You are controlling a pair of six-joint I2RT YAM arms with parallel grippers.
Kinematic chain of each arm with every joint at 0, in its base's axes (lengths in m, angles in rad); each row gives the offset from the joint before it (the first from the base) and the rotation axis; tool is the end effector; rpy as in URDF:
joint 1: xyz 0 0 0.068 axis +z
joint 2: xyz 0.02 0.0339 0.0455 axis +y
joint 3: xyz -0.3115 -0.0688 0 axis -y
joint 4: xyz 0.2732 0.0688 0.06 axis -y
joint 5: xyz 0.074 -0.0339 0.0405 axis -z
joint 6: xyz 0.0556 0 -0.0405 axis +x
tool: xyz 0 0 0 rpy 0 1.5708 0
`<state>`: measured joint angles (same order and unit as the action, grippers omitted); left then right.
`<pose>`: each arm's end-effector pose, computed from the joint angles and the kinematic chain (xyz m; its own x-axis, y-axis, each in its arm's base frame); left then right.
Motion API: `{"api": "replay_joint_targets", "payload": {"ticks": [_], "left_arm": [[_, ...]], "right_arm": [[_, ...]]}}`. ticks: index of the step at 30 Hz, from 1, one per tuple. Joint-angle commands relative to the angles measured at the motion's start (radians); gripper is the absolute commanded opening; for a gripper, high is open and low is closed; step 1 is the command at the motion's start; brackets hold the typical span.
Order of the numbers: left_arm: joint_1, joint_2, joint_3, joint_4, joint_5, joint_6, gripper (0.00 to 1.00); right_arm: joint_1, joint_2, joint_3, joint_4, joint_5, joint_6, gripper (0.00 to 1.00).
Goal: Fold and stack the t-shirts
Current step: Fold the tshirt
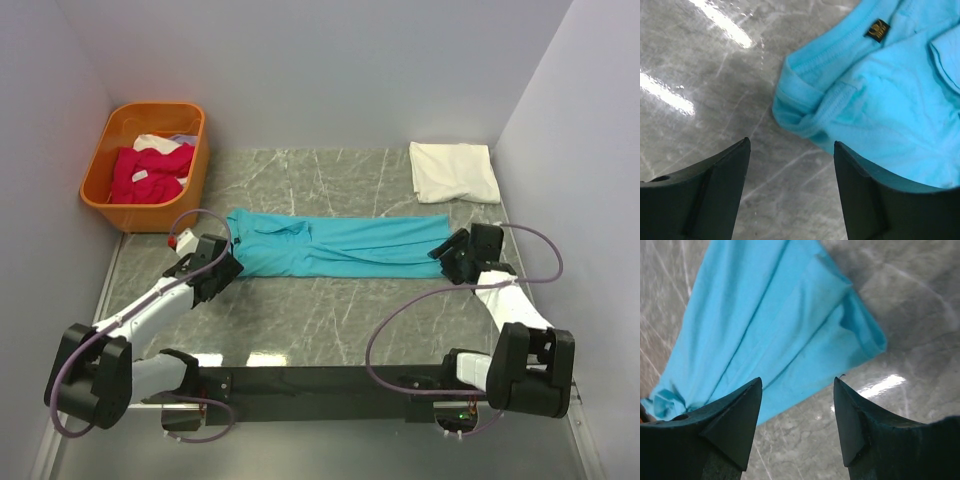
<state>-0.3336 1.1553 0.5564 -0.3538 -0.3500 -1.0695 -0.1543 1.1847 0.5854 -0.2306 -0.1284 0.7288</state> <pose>0.2206 -0.0563 0.1912 -0.4752 -0.7072 -0.5235 -0.6177 0.6918 -0.3739 0.2474 -0.0313 0.2022 -0.4993 0.7461 -0.4406 0.5356 0.6654 0.5200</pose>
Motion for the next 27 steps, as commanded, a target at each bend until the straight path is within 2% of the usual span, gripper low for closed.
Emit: {"api": "replay_joint_targets", "payload": {"ticks": [1,9,15,19,21,25,27], "left_arm": [[0.027,0.03,-0.018,0.087,-0.032,-0.044,0.72],[0.07,0.138,-0.004,0.164,-0.006,-0.04,0.64],[0.102,0.17,-0.007,0.17,0.005,-0.029,0.47],[0.107,0.152,-0.012,0.156,0.008,-0.021,0.26],[0.107,0.144,-0.009,0.15,0.009,-0.004,0.2],[0.107,0.121,0.002,0.121,-0.001,0.016,0.01],[0.107,0.118,0.008,0.107,-0.009,0.023,0.01]], "right_arm": [[-0.063,-0.028,-0.05,0.097,-0.059,0.066,0.66],[-0.185,-0.027,-0.131,0.178,-0.106,0.089,0.64],[-0.22,0.01,-0.141,0.183,-0.116,0.067,0.64],[-0.226,0.041,-0.141,0.178,-0.094,0.057,0.64],[-0.228,0.072,-0.133,0.18,-0.089,0.049,0.63],[-0.229,0.122,-0.111,0.183,-0.086,0.043,0.62],[-0.231,0.148,-0.099,0.186,-0.089,0.043,0.6]]}}
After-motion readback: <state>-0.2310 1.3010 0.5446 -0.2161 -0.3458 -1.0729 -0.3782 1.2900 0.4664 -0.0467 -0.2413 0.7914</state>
